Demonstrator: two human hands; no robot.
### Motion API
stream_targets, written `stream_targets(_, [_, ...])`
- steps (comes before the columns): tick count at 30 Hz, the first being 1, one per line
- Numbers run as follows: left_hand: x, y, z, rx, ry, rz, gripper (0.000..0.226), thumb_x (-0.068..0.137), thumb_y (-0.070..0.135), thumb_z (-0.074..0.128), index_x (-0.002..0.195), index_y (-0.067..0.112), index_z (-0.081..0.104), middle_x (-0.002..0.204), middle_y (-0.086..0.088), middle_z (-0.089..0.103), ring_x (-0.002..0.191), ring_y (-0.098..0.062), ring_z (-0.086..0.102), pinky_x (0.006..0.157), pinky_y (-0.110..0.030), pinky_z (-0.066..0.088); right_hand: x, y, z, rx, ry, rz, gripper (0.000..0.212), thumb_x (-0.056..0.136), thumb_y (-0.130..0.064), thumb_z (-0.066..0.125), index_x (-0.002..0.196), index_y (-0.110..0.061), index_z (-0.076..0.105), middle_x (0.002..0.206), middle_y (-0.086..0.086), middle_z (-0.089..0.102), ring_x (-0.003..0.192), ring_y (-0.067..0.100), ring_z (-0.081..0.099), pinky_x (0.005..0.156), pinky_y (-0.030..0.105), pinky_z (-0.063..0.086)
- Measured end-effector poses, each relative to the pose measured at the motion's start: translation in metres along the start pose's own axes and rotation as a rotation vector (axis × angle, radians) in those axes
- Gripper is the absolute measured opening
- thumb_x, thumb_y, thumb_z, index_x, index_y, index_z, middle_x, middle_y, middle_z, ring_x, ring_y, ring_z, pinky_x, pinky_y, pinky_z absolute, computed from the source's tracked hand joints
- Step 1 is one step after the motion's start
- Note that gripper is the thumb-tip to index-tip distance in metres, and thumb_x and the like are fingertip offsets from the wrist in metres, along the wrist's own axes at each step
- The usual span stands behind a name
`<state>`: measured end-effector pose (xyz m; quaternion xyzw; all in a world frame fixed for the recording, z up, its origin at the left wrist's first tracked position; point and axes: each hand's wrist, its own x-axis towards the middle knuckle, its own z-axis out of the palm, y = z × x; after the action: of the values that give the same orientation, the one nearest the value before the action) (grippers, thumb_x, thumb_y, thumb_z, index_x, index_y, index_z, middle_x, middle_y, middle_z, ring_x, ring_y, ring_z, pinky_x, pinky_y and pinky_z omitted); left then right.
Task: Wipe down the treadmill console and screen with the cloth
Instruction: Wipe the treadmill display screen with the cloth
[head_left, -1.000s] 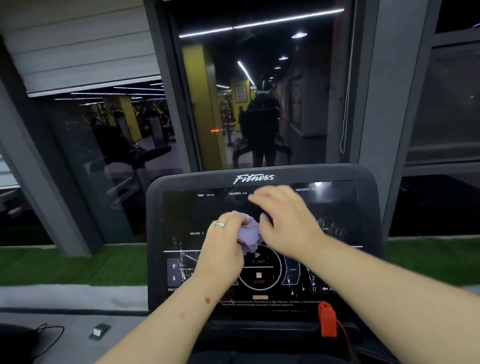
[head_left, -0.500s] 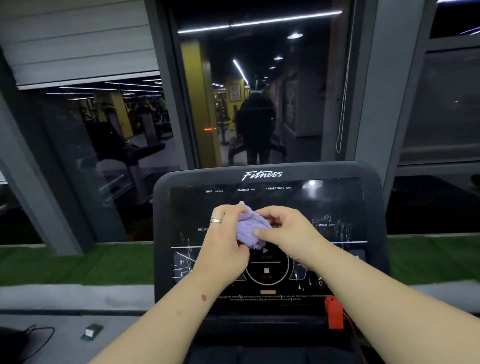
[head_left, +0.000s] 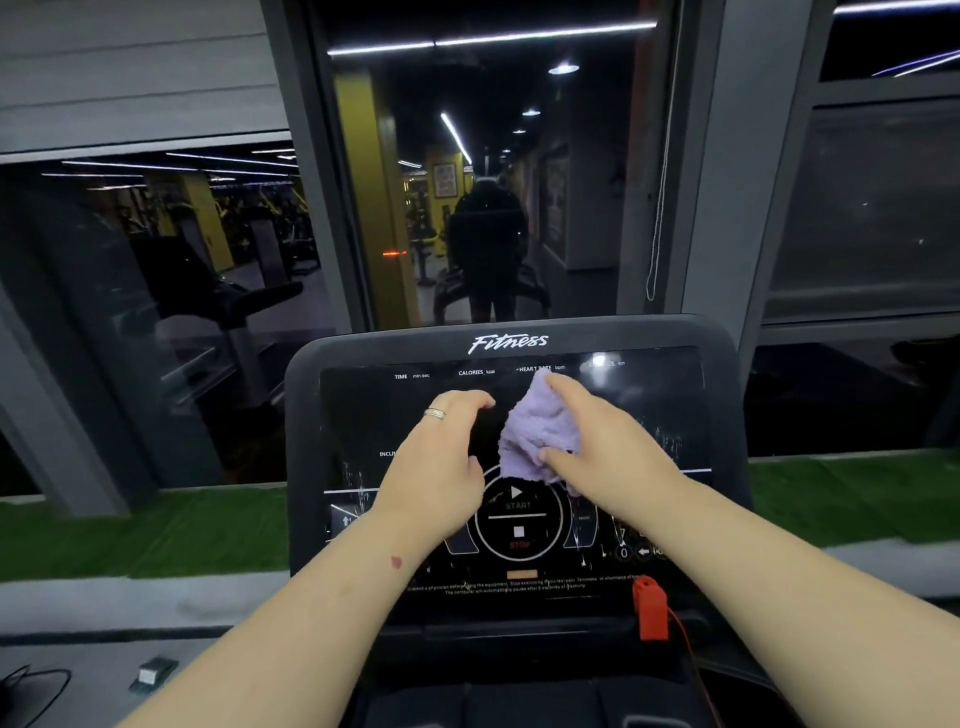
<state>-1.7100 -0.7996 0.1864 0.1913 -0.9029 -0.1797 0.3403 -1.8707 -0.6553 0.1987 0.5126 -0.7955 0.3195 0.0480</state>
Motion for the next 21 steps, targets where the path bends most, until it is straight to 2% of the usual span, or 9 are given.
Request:
stream_targets(3, [0.013,-0.005,-0.002,0.111,0.054,0.076,0.070,0.073,-0.009,0.057,0.134,0.025,0.051,0.135,0.007,0.048,0.119,-0.015,0.051,0.100,-0.032,0.047,0.002,0.008,0.013,-0.283,0.133,-0.118,0.046,0.090,-0.019,0.065,0.133,-0.028,0.053,0.134,-0.002,0.039,0.080,0.027,0.058,0.067,0.038,0.054])
stream_targets(5, [0.023,-0.005,-0.002,0.208,0.072,0.106,0.075,0.069,-0.009,0.059,0.137,0.025,0.051,0.136,0.005,0.048,0.122,-0.020,0.049,0.103,-0.035,0.046,-0.003,0.006,0.033,-0.358,0.065,-0.246,0.035,0.084,-0.010,0.063,0.117,-0.021,0.060,0.135,-0.002,0.042,0.082,0.029,0.059,0.064,0.039,0.054])
stream_targets(8, [0.035,0.001,-0.004,0.354,0.090,0.098,0.085,0.070,-0.004,0.066,0.147,0.026,0.046,0.147,0.000,0.043,0.131,-0.026,0.040,0.106,-0.043,0.044,-0.008,0.006,0.044,-0.427,-0.080,-0.352,0.035,0.081,-0.009,0.067,0.113,-0.021,0.065,0.118,-0.002,0.056,0.092,0.027,0.058,0.064,0.035,0.051])
stream_targets(11, [0.046,0.003,-0.010,0.496,0.061,0.105,0.096,0.072,0.005,0.074,0.155,0.030,0.032,0.159,-0.005,0.031,0.144,-0.029,0.027,0.111,-0.049,0.038,0.005,0.009,0.018,-0.431,0.028,-0.261,0.034,0.081,-0.007,0.064,0.111,-0.022,0.059,0.106,-0.001,0.058,0.095,0.026,0.057,0.066,0.034,0.043])
stream_targets(14, [0.056,0.005,-0.012,0.539,-0.022,0.083,0.107,0.075,0.017,0.080,0.159,0.036,0.016,0.168,-0.006,0.013,0.154,-0.031,0.010,0.121,-0.050,0.025,0.007,0.008,0.016,-0.358,0.185,-0.101,0.052,0.079,-0.005,0.064,0.124,-0.026,0.047,0.105,-0.001,0.055,0.093,0.026,0.056,0.064,0.036,0.043])
stream_targets(16, [0.063,0.007,-0.008,0.534,-0.060,0.082,0.110,0.077,0.018,0.079,0.160,0.040,0.010,0.170,-0.005,0.002,0.156,-0.031,0.000,0.124,-0.048,0.016,-0.004,-0.002,0.039,-0.356,0.122,-0.187,0.053,0.072,-0.013,0.078,0.117,-0.024,0.054,0.099,0.001,0.054,0.081,0.027,0.056,0.055,0.032,0.039])
stream_targets(18, [0.070,0.008,-0.004,0.552,-0.086,0.090,0.113,0.077,0.018,0.079,0.159,0.042,0.005,0.170,-0.007,-0.004,0.156,-0.033,-0.005,0.126,-0.048,0.010,-0.012,-0.002,0.051,-0.424,0.026,-0.343,0.047,0.058,-0.015,0.086,0.099,-0.025,0.065,0.089,-0.001,0.053,0.070,0.023,0.055,0.051,0.026,0.032])
stream_targets(19, [0.073,0.008,-0.003,0.568,-0.100,0.087,0.114,0.077,0.018,0.079,0.159,0.042,0.003,0.170,-0.009,-0.006,0.155,-0.034,-0.007,0.126,-0.049,0.009,-0.010,0.004,0.047,-0.449,0.005,-0.373,0.043,0.058,-0.017,0.086,0.094,-0.029,0.066,0.088,-0.003,0.052,0.069,0.022,0.055,0.051,0.025,0.033])
stream_targets(21, [0.077,0.008,-0.003,0.607,-0.120,0.079,0.115,0.078,0.018,0.077,0.159,0.043,0.000,0.169,-0.011,-0.009,0.155,-0.036,-0.010,0.126,-0.049,0.007,0.002,0.018,0.031,-0.394,0.050,-0.268,0.034,0.069,-0.020,0.080,0.095,-0.035,0.064,0.092,-0.005,0.050,0.077,0.023,0.055,0.052,0.028,0.045])
